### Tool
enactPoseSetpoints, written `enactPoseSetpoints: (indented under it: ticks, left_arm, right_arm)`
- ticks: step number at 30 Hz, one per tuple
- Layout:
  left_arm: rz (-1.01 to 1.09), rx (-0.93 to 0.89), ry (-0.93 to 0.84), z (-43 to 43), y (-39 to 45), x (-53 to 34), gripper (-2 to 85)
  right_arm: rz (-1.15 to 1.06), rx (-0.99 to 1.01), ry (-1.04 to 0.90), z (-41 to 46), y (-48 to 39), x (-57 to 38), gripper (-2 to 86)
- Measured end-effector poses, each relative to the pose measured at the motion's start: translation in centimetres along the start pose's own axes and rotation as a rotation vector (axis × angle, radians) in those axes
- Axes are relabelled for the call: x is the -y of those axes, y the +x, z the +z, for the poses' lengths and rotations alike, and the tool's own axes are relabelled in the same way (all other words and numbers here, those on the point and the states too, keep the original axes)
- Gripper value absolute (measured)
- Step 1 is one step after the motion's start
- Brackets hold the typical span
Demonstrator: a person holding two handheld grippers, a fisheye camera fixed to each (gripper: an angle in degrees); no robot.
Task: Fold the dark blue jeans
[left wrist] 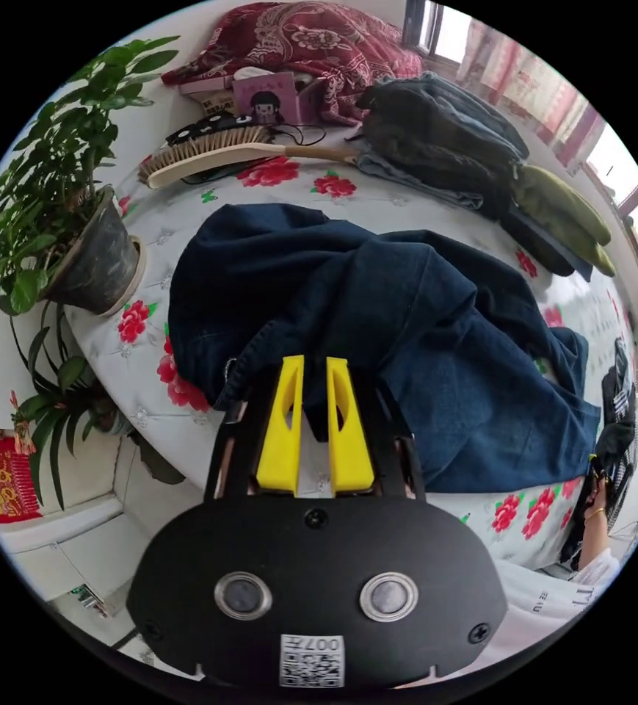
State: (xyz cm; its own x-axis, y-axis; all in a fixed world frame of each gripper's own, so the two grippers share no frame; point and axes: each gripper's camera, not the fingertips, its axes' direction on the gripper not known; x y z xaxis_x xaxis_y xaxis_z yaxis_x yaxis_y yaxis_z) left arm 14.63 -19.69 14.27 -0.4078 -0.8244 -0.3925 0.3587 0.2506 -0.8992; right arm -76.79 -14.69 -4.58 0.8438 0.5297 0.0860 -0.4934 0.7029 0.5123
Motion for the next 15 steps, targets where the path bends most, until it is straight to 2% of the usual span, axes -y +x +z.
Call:
enactPoseSetpoints:
  ticks: [4, 6, 9, 11, 15]
  left_arm:
    - [0.132, 0.119, -0.066, 2.8, 2.9, 2.7, -0.6]
    - [0.183, 0.098, -0.061, 1.9, 3.0, 3.1, -0.8]
    - [0.171, 0.027, 0.037, -2.8, 1.1, 2.6, -0.9]
    - [0.158, -0.029, 0.179, -9.2, -1.1, 2.0, -0.9]
    - [0.231, -0.085, 0.334, -16.6, -2.3, 3.6, -0.9]
  right_arm:
    - [-0.15, -0.081, -0.024, -1.8, -1.2, -3.9, 1.8]
    - [-0.174, -0.087, 0.021, -4.0, -0.7, -6.6, 1.0]
    - [-0.112, -0.036, 0.138, -9.8, 2.2, -11.2, 0.4]
    - [-0.038, -0.001, 0.246, -15.4, 4.9, -14.3, 0.2]
    - [0.018, 0.004, 0.324, -21.7, 7.2, -17.6, 0.2]
